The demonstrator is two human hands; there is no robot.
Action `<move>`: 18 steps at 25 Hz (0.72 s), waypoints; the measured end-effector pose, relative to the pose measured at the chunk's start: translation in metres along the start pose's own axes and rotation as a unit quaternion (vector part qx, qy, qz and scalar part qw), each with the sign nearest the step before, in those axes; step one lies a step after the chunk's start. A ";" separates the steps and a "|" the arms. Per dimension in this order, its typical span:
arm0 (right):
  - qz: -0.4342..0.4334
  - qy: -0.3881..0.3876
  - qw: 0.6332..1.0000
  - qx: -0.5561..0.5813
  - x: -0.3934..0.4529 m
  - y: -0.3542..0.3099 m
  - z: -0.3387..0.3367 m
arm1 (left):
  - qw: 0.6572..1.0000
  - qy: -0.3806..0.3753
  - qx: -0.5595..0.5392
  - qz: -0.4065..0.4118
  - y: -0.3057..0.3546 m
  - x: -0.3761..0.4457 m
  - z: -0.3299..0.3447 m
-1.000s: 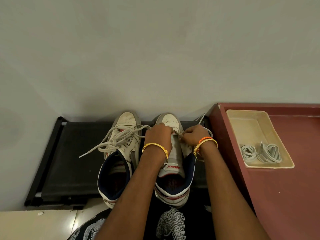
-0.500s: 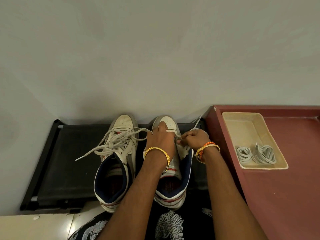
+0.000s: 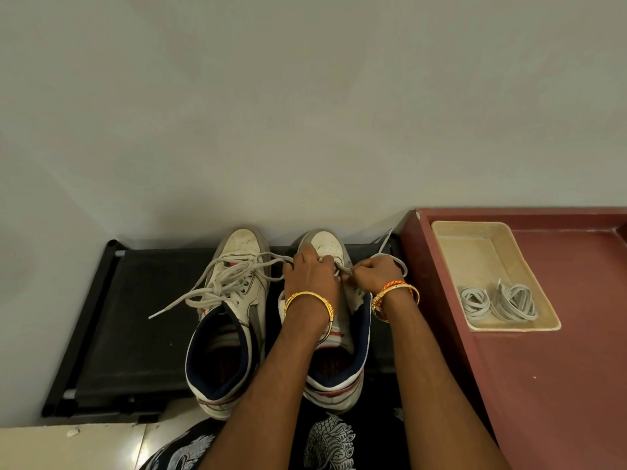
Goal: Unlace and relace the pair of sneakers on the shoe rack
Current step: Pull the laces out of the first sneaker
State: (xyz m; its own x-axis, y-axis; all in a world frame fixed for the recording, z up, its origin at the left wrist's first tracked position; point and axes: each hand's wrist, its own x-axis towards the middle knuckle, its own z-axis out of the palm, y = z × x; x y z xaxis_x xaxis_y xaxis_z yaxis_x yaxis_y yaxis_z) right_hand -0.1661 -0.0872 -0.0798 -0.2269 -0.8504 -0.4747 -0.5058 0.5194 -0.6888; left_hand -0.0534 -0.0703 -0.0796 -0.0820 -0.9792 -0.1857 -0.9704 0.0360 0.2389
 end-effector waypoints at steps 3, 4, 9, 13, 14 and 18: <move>0.016 0.009 1.000 0.013 0.000 -0.002 0.001 | 0.988 0.057 -0.144 -0.025 -0.007 0.003 -0.002; 0.022 0.007 1.000 0.019 0.000 -0.002 0.000 | 0.970 0.074 -0.227 -0.046 -0.011 0.004 -0.004; 0.041 -0.007 0.999 0.032 -0.003 -0.003 -0.001 | 0.693 0.008 -0.656 -0.299 -0.038 0.019 -0.015; 0.035 -0.004 0.999 0.017 -0.004 -0.003 -0.001 | 0.822 0.054 -0.514 -0.237 -0.041 0.017 -0.017; 0.027 -0.004 1.000 0.010 -0.005 -0.002 0.000 | 0.891 0.074 -0.417 -0.166 -0.038 0.013 -0.015; -0.011 0.006 1.000 -0.026 -0.005 -0.001 0.001 | 0.998 0.032 -0.052 -0.004 -0.014 0.005 -0.011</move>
State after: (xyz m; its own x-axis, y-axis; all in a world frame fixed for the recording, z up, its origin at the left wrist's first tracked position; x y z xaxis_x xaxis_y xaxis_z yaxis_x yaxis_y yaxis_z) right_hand -0.1634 -0.0835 -0.0777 -0.2245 -0.8624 -0.4537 -0.5530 0.4960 -0.6694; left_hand -0.0374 -0.0780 -0.0738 -0.0564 -0.9902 -0.1277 -0.9419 0.0103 0.3357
